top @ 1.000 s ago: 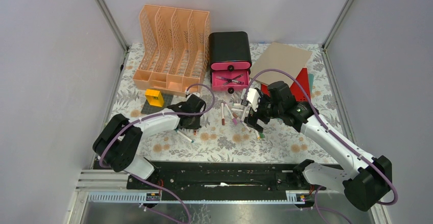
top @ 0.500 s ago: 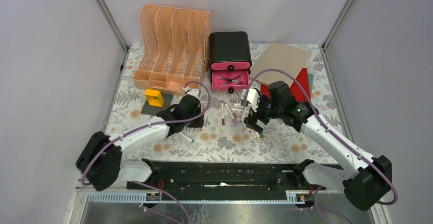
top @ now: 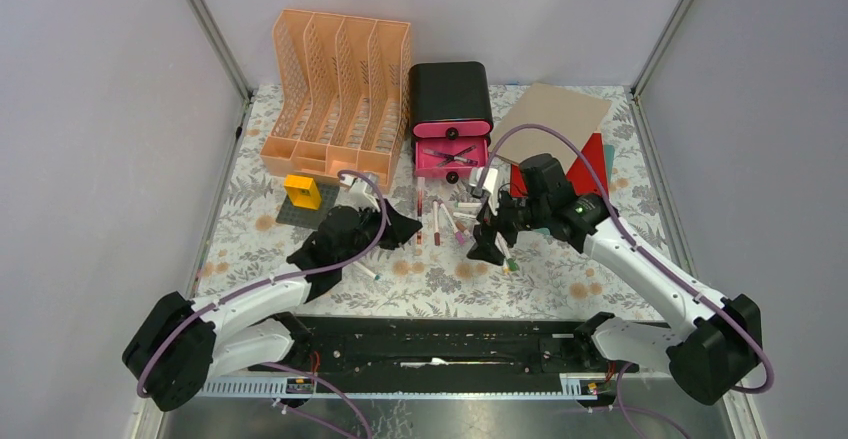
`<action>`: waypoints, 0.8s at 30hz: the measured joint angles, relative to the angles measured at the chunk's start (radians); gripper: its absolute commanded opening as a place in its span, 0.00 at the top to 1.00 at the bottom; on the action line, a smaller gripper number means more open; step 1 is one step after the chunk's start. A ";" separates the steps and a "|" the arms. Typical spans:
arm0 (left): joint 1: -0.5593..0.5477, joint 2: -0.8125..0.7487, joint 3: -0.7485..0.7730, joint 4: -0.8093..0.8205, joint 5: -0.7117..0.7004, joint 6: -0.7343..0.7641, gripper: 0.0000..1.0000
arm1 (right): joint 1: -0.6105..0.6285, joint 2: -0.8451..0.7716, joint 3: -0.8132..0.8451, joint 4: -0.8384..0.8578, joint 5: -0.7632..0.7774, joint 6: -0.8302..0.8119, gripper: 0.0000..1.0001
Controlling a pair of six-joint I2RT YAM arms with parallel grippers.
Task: Organize the desk
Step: Pick up the stationery from the center of the board.
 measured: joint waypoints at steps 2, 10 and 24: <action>-0.004 0.000 -0.034 0.093 0.013 -0.026 1.00 | 0.000 0.013 0.007 0.014 -0.019 0.041 0.00; -0.077 0.002 -0.077 0.347 -0.002 -0.074 1.00 | -0.002 0.073 0.083 0.119 -0.068 0.280 0.00; -0.217 0.004 -0.103 0.534 -0.214 -0.089 1.00 | -0.029 0.183 0.132 0.485 -0.123 0.796 0.10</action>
